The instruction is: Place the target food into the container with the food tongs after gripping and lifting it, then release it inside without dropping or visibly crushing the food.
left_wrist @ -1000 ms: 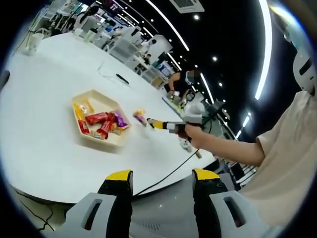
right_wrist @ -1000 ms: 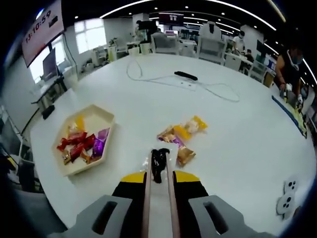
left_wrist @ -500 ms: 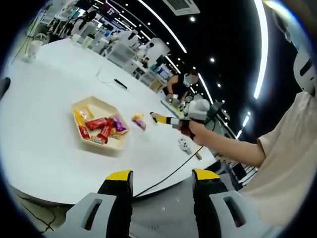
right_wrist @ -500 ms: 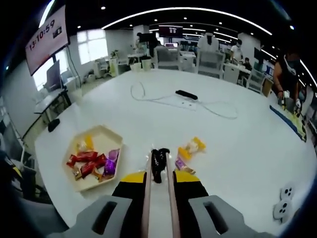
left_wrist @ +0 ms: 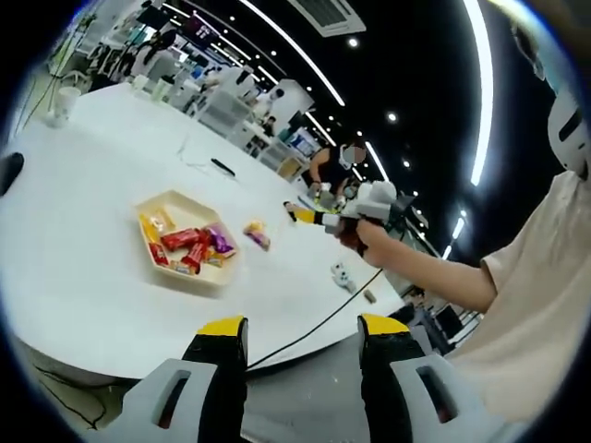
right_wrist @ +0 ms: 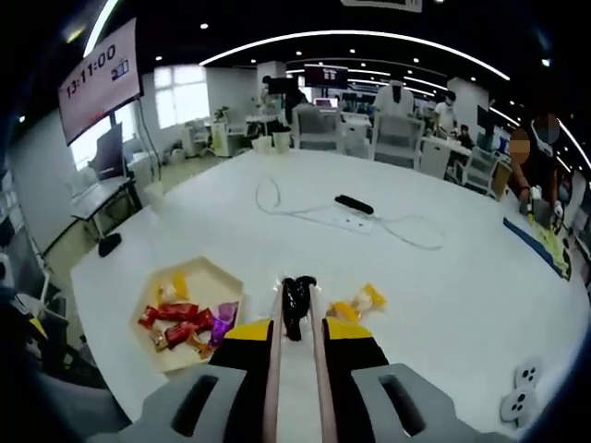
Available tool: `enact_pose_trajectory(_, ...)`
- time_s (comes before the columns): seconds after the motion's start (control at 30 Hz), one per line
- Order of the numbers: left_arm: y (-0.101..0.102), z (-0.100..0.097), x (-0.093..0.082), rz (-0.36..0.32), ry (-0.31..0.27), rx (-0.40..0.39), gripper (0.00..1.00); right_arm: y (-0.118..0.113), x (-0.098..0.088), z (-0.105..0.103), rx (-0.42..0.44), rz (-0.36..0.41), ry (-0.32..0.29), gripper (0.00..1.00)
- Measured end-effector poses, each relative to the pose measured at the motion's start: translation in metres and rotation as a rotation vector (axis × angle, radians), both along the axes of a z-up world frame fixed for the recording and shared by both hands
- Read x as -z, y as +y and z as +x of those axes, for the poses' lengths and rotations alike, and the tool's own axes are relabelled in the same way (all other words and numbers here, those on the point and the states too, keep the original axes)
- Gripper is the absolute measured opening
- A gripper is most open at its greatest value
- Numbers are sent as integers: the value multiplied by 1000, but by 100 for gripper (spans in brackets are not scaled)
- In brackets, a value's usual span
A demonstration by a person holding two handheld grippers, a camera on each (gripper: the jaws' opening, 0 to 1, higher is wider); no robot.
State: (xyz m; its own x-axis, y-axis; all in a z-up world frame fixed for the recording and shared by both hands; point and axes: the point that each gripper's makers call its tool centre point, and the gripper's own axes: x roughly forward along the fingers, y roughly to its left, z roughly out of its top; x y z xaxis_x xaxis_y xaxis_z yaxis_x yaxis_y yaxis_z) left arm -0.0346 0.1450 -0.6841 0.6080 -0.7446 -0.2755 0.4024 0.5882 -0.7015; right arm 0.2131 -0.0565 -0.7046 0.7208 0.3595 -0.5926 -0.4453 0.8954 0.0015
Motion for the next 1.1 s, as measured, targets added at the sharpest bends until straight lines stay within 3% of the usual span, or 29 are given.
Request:
enact_pose_trajectory(0.43, 3, -5, -5, -4, -22, -13, 47, 9, -15, -4, -16, 12, -24, 19)
enact_pose_trajectory(1.1, 12, -8, -7, -10, -41, -48, 46, 67, -25, -9, -132, 10, -45, 19)
